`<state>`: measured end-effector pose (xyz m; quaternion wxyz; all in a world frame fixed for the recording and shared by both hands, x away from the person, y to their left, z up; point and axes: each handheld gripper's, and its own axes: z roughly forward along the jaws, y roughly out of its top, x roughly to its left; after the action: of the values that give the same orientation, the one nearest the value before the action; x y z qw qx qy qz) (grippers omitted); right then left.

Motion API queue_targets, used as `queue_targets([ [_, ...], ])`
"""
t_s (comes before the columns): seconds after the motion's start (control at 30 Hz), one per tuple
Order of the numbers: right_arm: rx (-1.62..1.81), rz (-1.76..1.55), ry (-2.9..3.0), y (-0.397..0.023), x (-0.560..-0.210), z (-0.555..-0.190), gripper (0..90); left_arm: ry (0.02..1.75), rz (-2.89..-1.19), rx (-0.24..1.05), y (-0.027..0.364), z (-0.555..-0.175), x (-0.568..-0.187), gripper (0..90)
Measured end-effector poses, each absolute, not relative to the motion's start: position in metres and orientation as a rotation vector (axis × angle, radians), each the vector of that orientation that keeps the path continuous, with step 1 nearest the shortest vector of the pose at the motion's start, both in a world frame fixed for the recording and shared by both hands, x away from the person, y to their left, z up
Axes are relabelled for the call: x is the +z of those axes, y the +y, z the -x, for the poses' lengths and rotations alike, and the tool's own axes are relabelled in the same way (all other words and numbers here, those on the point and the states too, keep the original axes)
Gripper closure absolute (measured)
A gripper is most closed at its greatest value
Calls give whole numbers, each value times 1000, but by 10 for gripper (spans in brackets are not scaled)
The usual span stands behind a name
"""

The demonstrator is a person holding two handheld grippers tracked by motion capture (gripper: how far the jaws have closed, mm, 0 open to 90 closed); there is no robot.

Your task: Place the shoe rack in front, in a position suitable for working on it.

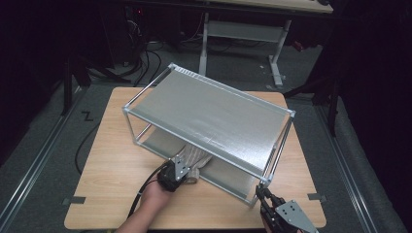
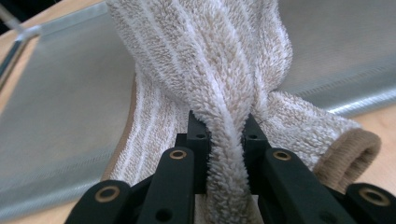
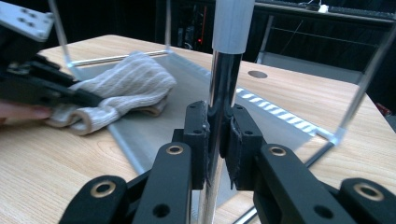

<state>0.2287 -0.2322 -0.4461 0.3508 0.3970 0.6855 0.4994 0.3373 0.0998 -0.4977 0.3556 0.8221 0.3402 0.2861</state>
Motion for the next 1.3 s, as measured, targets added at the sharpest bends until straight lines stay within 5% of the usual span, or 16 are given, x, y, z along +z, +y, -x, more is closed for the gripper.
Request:
queue_targets([
  [0.73,1313,-986,1816,-224,-445,-226,800,929,-2088,729,131,-313,-501,778],
  [0.87,1346,-959,1829,-217,-447,-228,800,982,-1957,743,135,-314,-500,769],
  [1.3,1334,-861,1946,-196,-438,-241,795,1152,-1839,839,221,-330,-486,730],
])
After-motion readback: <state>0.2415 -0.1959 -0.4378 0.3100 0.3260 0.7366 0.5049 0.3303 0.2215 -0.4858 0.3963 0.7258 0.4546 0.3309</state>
